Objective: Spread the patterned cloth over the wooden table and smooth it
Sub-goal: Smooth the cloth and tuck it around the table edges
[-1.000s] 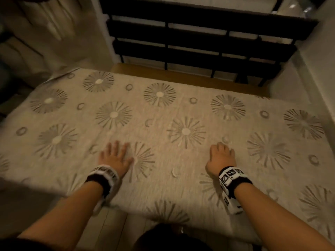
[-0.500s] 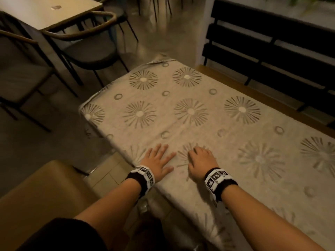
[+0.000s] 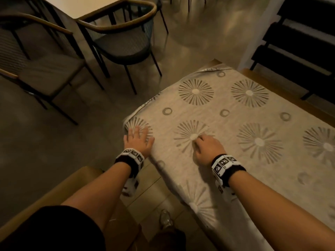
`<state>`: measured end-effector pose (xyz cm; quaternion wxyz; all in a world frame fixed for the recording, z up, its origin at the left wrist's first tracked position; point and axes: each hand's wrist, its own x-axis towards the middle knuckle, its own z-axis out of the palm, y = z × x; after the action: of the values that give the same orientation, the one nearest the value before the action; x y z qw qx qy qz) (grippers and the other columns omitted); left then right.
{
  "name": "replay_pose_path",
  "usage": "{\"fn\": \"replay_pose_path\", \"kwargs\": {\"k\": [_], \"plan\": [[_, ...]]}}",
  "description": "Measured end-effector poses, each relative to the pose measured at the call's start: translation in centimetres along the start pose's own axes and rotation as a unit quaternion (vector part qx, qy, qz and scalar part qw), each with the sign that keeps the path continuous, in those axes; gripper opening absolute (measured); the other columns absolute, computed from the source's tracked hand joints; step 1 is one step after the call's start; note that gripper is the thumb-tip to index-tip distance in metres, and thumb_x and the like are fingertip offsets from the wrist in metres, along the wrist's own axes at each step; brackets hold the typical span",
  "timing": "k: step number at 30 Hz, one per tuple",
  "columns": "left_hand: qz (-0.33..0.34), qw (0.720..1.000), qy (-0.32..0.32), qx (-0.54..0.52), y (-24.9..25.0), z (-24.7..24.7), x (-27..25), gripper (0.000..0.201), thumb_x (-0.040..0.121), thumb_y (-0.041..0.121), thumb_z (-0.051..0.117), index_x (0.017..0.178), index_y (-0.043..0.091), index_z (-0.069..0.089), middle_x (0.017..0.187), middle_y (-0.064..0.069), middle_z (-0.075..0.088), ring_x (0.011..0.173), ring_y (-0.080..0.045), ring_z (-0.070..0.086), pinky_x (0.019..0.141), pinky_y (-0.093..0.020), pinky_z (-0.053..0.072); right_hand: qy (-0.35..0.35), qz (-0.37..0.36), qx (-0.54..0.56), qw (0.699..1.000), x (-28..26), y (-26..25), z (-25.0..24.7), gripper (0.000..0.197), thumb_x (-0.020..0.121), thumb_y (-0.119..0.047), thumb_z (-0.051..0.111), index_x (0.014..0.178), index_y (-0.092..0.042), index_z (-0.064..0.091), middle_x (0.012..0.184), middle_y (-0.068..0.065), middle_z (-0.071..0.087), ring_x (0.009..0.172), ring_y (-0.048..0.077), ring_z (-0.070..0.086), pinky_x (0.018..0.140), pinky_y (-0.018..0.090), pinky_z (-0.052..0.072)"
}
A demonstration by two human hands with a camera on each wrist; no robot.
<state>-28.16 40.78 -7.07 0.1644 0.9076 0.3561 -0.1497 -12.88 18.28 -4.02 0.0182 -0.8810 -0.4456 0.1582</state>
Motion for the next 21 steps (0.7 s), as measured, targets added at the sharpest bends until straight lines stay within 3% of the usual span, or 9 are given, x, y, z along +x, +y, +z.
{"fn": "replay_pose_path", "kwargs": {"k": [2,4,6,8,11,13,16,19,21], "plan": [[0.067,0.998,0.000,0.009,0.9,-0.5,0.8,0.061,0.096,0.056,0.024,0.151,0.036,0.005,0.161,-0.001,-0.006,0.147,-0.029,-0.008,0.118,-0.049,-0.002,-0.009,0.015,-0.009,1.000,1.4,-0.4,-0.7,0.040,0.088,-0.032,0.036,0.114,-0.011,0.057,0.117,0.014,0.056,0.108,0.034,0.053,0.088,0.040,0.042],[0.153,0.986,-0.045,0.042,1.1,-0.6,1.5,0.061,0.095,0.059,0.021,0.150,0.039,0.002,0.161,0.001,-0.011,0.147,-0.024,-0.011,0.118,-0.046,-0.007,-0.040,0.031,-0.005,0.999,3.0,-0.6,-1.2,0.033,0.089,-0.029,0.043,0.117,-0.015,0.055,0.121,0.012,0.054,0.112,0.033,0.049,0.090,0.041,0.042],[0.181,0.980,-0.058,0.065,0.0,-0.2,2.0,0.066,0.091,0.068,0.017,0.149,0.042,0.000,0.160,0.002,-0.013,0.147,-0.021,-0.014,0.118,-0.043,-0.011,-0.067,0.040,-0.002,0.997,3.8,-0.5,-1.4,0.031,0.089,-0.029,0.044,0.117,-0.017,0.053,0.123,0.011,0.052,0.115,0.032,0.046,0.092,0.043,0.041],[0.154,0.986,-0.030,0.063,-1.4,-0.4,3.0,0.068,0.089,0.069,0.015,0.149,0.041,0.000,0.160,0.003,-0.012,0.147,-0.020,-0.013,0.118,-0.041,-0.009,-0.073,0.045,-0.012,0.996,4.4,-0.3,-1.3,0.033,0.087,-0.034,0.043,0.113,-0.018,0.054,0.123,0.010,0.053,0.116,0.031,0.045,0.094,0.044,0.040],[0.062,0.997,0.005,0.036,-3.5,-0.5,4.5,0.072,0.085,0.070,0.009,0.150,0.040,0.001,0.161,0.002,-0.011,0.147,-0.022,-0.011,0.119,-0.040,-0.005,-0.075,0.060,-0.010,0.995,5.6,-0.2,-1.2,0.036,0.083,-0.040,0.043,0.109,-0.019,0.056,0.122,0.010,0.056,0.118,0.033,0.047,0.096,0.045,0.040],[0.031,1.000,0.005,0.002,-4.7,-1.0,5.2,0.077,0.081,0.070,0.007,0.150,0.037,0.005,0.161,0.000,-0.006,0.148,-0.024,-0.007,0.120,-0.042,0.003,-0.126,0.067,-0.035,0.989,6.9,-0.5,-2.0,0.035,0.082,-0.041,0.045,0.105,-0.019,0.059,0.113,0.009,0.062,0.109,0.031,0.055,0.094,0.043,0.043],[0.019,0.992,0.074,-0.097,-5.4,-2.2,6.7,0.066,0.094,0.054,0.029,0.150,0.020,0.023,0.160,-0.007,0.013,0.146,-0.027,0.014,0.118,-0.045,0.017,-0.201,0.059,-0.073,0.975,9.9,-2.1,-4.2,0.034,0.085,-0.043,0.049,0.106,-0.019,0.060,0.108,0.005,0.066,0.101,0.027,0.061,0.092,0.040,0.046],[-0.010,0.950,0.193,-0.246,-6.4,-3.5,8.2,0.048,0.094,0.030,0.048,0.137,0.009,0.046,0.147,-0.013,0.038,0.132,-0.031,0.040,0.111,-0.039,0.031,-0.127,0.001,-0.066,0.990,13.8,-4.8,-5.4,0.030,0.086,-0.039,0.047,0.104,-0.019,0.062,0.105,0.004,0.068,0.097,0.029,0.064,0.081,0.037,0.047],[-0.022,0.935,0.250,-0.251,-7.8,-4.0,9.5,0.042,0.083,0.016,0.058,0.125,0.007,0.056,0.131,-0.016,0.048,0.119,-0.034,0.048,0.103,-0.038,0.037,-0.051,-0.039,-0.048,0.997,17.3,-7.0,-5.9,0.027,0.085,-0.030,0.048,0.103,-0.015,0.060,0.105,0.011,0.065,0.096,0.033,0.062,0.076,0.037,0.044]]}}
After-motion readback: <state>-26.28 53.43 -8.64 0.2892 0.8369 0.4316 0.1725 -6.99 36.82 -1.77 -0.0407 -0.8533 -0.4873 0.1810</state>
